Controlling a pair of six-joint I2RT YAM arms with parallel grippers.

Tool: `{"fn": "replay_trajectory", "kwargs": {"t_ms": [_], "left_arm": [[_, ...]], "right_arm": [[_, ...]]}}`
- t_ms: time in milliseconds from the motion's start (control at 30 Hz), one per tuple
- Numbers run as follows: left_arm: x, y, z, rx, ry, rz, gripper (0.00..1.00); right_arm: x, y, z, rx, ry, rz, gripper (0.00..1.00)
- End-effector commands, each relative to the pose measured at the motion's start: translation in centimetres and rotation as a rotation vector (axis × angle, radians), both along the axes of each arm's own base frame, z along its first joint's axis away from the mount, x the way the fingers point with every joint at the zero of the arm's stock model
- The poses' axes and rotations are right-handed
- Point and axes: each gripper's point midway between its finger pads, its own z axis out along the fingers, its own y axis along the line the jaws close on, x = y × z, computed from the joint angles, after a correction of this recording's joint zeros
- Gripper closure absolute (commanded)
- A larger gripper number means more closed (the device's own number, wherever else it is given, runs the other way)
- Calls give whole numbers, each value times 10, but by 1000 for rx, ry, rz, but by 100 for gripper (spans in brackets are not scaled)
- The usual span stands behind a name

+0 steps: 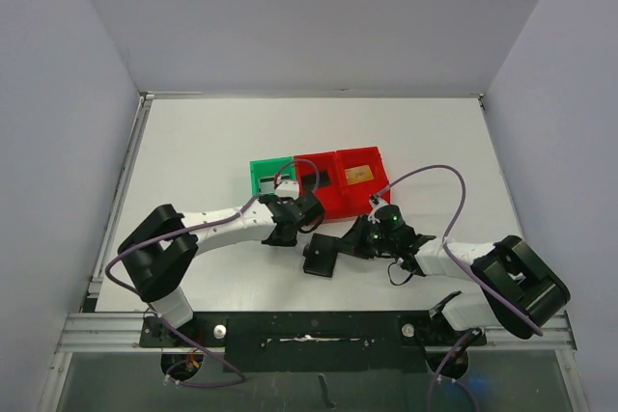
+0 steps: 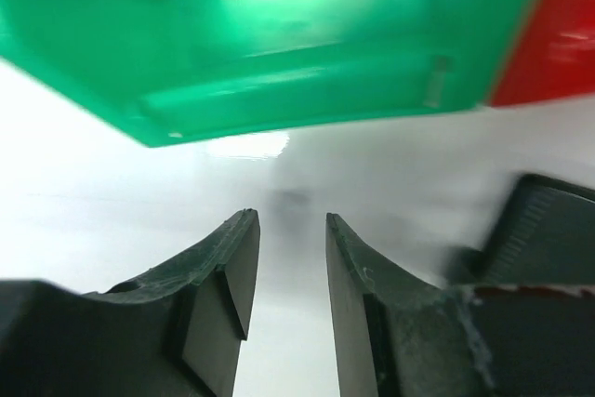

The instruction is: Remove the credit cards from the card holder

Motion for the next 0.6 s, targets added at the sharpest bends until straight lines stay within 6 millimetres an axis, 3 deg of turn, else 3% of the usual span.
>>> {"fn": "replay_trajectory", "kwargs": {"t_ms": [0, 200, 267, 333, 467, 567], "left_arm": [[6, 23, 16, 25, -48, 47, 64], [-7, -39, 29, -284, -6, -101, 48], [-13, -70, 42, -460, 5, -167, 43], [-18, -88, 54, -570, -4, -218, 39], [-22, -101, 60, -592, -8, -258, 32], [-20, -96, 42, -483, 23, -251, 31]], "right_arm": [[-2, -8, -1, -19, -13, -11, 100], [-1, -4, 10, 14, -41, 3, 100], [-1, -5, 11, 8, -44, 1, 99], [-1, -6, 11, 1, -44, -1, 99], [-2, -7, 9, -5, -35, -3, 98], [-2, -6, 10, -2, -37, -2, 98]]}}
